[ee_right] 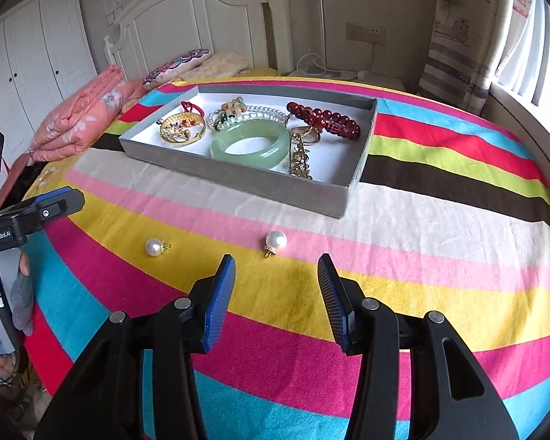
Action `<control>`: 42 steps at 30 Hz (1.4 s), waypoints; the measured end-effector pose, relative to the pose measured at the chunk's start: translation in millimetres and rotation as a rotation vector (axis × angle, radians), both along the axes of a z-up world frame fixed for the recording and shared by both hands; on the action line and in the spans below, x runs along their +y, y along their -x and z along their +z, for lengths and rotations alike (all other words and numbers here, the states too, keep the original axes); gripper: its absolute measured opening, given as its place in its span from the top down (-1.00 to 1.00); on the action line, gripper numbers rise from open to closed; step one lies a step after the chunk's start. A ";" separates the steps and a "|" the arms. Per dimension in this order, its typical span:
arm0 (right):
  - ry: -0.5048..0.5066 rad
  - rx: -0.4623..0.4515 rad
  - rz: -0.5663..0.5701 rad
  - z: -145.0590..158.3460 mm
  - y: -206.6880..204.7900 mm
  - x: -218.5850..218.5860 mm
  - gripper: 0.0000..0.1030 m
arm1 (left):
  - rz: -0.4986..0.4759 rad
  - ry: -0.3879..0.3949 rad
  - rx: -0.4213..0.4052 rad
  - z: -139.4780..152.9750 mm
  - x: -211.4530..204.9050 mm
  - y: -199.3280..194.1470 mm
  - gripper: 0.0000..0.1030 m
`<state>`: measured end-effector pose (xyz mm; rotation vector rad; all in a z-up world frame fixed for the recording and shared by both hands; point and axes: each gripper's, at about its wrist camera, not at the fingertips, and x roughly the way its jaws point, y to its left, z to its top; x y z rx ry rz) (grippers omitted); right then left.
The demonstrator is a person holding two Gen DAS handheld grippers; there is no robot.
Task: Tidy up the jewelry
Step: 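Grasp a pearl earring with the right tool while the left grasps the other pearl earring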
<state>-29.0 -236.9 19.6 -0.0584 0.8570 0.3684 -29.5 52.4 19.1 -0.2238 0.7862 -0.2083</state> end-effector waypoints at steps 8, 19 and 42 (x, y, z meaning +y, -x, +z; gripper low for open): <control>0.046 0.013 -0.005 -3.8 -11.4 14.0 0.12 | 0.004 0.055 0.011 -2.0 7.2 -1.6 -0.95; 0.071 0.019 -0.005 -6.2 -20.9 19.2 0.40 | -0.020 0.025 0.019 -2.0 -0.6 -1.5 -0.95; -0.112 -0.017 -0.030 6.6 19.7 -19.6 0.71 | -0.384 -0.340 0.027 -14.9 -139.3 -9.6 0.02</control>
